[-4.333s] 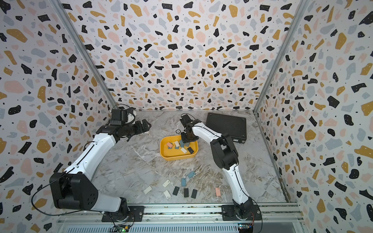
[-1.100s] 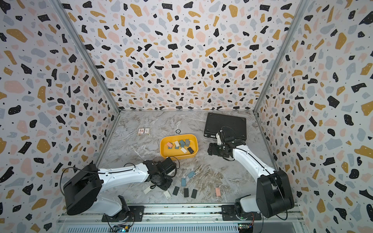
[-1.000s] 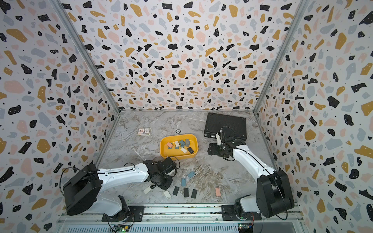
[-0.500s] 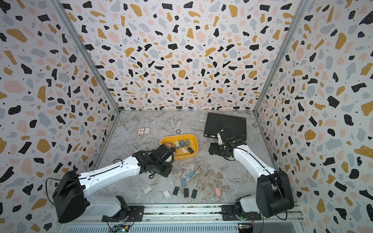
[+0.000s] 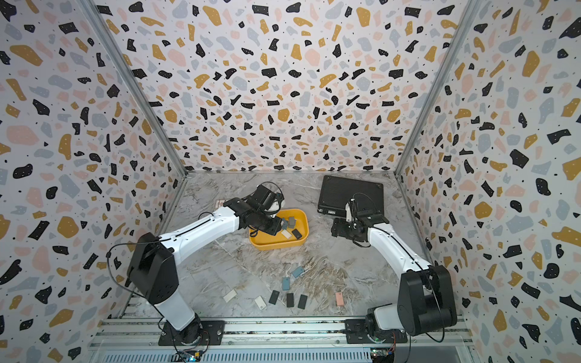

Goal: Put the eraser in the storage box
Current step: Place the eraser in the storage box.

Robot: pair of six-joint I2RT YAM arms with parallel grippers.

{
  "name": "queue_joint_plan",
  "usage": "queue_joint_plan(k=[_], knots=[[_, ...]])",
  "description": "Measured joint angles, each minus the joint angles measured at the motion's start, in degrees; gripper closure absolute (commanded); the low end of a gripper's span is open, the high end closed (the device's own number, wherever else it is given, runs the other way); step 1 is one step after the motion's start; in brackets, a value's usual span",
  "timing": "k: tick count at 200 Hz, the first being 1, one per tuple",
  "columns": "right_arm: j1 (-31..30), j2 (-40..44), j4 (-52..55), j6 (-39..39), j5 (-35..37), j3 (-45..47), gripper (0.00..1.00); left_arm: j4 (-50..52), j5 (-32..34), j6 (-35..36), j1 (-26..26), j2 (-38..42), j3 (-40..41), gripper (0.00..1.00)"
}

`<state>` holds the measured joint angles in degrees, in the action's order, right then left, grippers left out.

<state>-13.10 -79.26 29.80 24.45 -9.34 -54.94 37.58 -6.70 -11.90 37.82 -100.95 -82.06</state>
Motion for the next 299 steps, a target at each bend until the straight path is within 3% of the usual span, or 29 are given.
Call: queue_joint_plan(k=[54,110,224,299], knots=[[1.0,-2.4,0.1,-0.2,0.2,-0.4,0.17,-0.9,-4.5,1.0,-0.2,-11.5,-8.6,0.75],[1.2,-3.9,0.1,-0.2,0.2,-0.4,0.18,-1.2,-8.1,1.0,-0.2,-17.8,-13.5,0.73],[1.3,-5.8,0.0,-0.2,-0.3,-0.4,0.18,-1.3,-8.2,1.0,-0.2,-25.3,-16.0,0.72],[1.3,-5.8,0.0,-0.2,-0.4,-0.4,0.18,-1.4,-5.2,1.7,0.2,-26.1,-16.8,0.63]])
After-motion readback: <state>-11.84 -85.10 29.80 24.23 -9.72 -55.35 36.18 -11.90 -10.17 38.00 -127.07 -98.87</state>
